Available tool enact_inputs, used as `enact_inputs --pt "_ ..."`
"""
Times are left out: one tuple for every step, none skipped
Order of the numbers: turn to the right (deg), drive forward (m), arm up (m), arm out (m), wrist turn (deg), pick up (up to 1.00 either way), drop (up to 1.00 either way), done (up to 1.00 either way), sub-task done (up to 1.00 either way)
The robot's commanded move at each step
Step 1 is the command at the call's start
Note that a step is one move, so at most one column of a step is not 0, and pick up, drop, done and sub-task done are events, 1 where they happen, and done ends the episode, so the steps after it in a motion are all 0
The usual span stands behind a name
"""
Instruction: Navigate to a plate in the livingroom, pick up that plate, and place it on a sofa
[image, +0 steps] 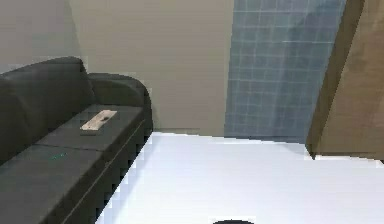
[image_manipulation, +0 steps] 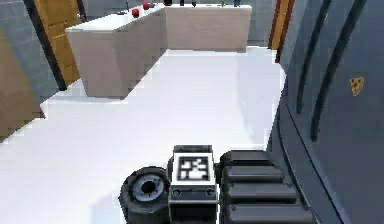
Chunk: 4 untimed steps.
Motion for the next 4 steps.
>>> enact_inputs --pt "0.0 1.0 0.0 0.0 0.0 0.0 0.0 0.0 0.0" --pt "-6.0 0.0 0.0 0.0 0.0 0.0 0.0 0.0 0.0" --pt "0.0 0.2 0.0 0.0 0.0 0.0 0.0 0.0 0.0" --pt "45.0 0.0 0.0 0.0 0.0 0.0 0.0 0.0 0.0"
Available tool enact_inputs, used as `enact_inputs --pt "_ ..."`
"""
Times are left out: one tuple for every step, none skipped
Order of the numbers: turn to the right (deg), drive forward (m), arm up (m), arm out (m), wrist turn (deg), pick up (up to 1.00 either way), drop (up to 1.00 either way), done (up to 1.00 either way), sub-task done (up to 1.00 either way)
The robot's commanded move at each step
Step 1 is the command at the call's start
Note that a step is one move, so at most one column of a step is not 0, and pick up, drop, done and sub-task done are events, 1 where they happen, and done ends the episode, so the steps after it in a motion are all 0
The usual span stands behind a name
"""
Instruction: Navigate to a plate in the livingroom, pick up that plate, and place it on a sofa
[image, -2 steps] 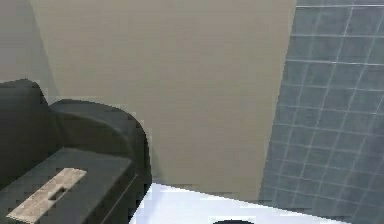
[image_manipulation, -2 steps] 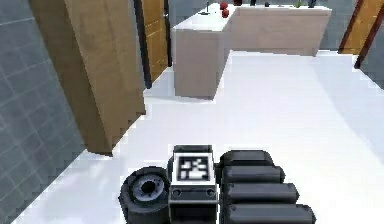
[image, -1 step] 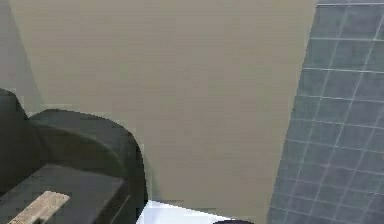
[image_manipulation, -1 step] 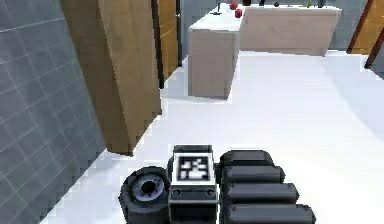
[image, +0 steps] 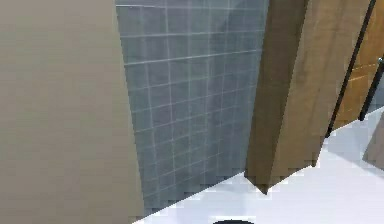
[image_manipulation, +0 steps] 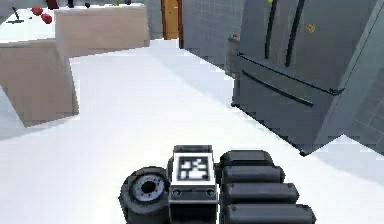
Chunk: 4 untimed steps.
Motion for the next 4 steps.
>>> enact_inputs --pt "45.0 0.0 0.0 0.0 0.0 0.0 0.0 0.0 0.0" --pt "42.0 0.0 0.0 0.0 0.0 0.0 0.0 0.0 0.0" --pt "-45.0 0.0 0.0 0.0 0.0 0.0 0.0 0.0 0.0" --pt "-45.0 0.0 0.0 0.0 0.0 0.0 0.0 0.0 0.0"
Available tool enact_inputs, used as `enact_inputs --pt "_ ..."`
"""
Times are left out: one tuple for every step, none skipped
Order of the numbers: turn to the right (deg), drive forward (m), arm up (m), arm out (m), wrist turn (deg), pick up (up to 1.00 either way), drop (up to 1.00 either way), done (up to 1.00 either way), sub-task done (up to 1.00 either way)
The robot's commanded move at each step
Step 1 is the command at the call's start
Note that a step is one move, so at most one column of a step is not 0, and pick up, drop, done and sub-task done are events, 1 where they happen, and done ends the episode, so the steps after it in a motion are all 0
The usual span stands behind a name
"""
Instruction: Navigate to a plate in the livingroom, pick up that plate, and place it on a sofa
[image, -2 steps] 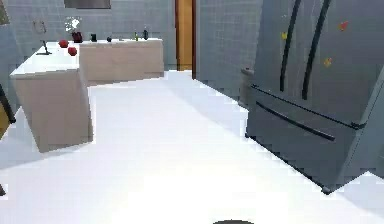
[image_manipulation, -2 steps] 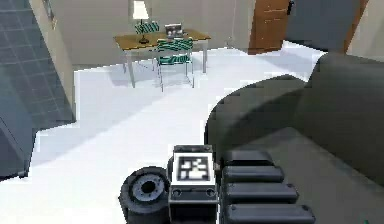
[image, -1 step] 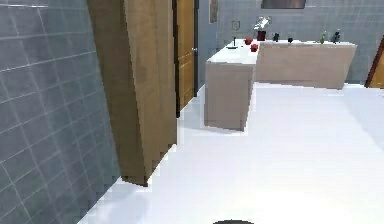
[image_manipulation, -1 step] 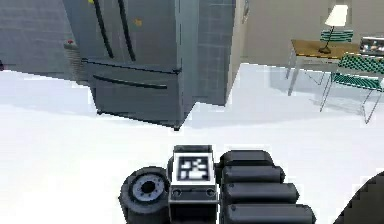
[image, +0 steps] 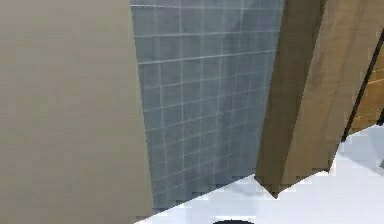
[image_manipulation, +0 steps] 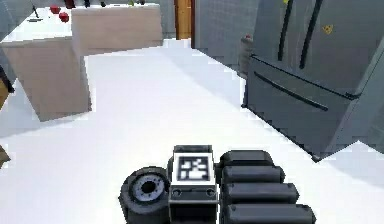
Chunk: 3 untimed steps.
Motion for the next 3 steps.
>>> enact_inputs --pt "-45.0 0.0 0.0 0.0 0.0 0.0 0.0 0.0 0.0" --pt "-15.0 0.0 0.0 0.0 0.0 0.0 0.0 0.0 0.0" --pt "45.0 0.0 0.0 0.0 0.0 0.0 0.0 0.0 0.0"
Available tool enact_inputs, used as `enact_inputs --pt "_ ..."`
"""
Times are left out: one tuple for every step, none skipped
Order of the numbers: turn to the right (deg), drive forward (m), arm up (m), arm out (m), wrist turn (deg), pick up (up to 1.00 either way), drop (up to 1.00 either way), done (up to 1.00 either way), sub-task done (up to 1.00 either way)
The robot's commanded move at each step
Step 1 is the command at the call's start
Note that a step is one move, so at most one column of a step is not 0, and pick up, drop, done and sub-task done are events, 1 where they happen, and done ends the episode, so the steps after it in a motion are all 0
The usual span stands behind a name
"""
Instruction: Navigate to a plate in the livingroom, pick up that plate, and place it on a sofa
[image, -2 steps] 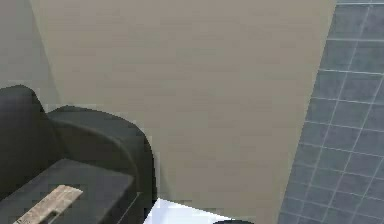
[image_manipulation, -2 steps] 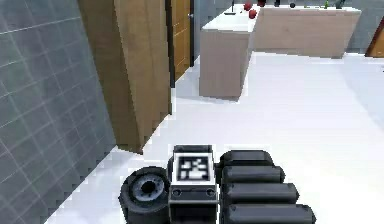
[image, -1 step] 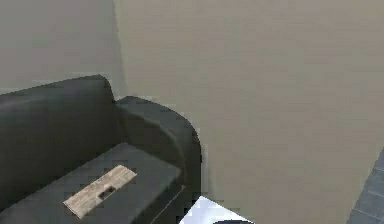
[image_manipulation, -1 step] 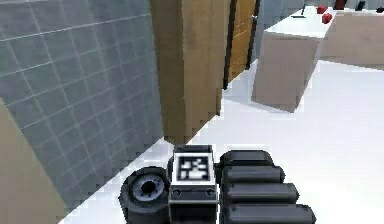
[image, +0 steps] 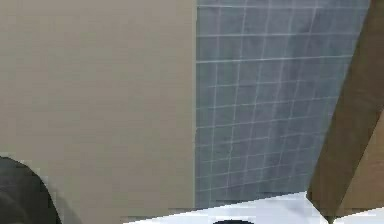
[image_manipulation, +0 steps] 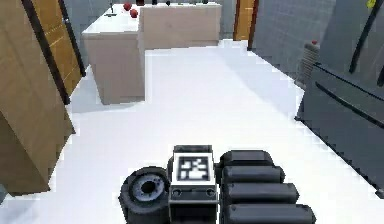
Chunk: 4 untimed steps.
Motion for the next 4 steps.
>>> enact_inputs --pt "45.0 0.0 0.0 0.0 0.0 0.0 0.0 0.0 0.0" --pt "45.0 0.0 0.0 0.0 0.0 0.0 0.0 0.0 0.0" --pt "30.0 0.0 0.0 0.0 0.0 0.0 0.0 0.0 0.0" --pt "-45.0 0.0 0.0 0.0 0.0 0.0 0.0 0.0 0.0"
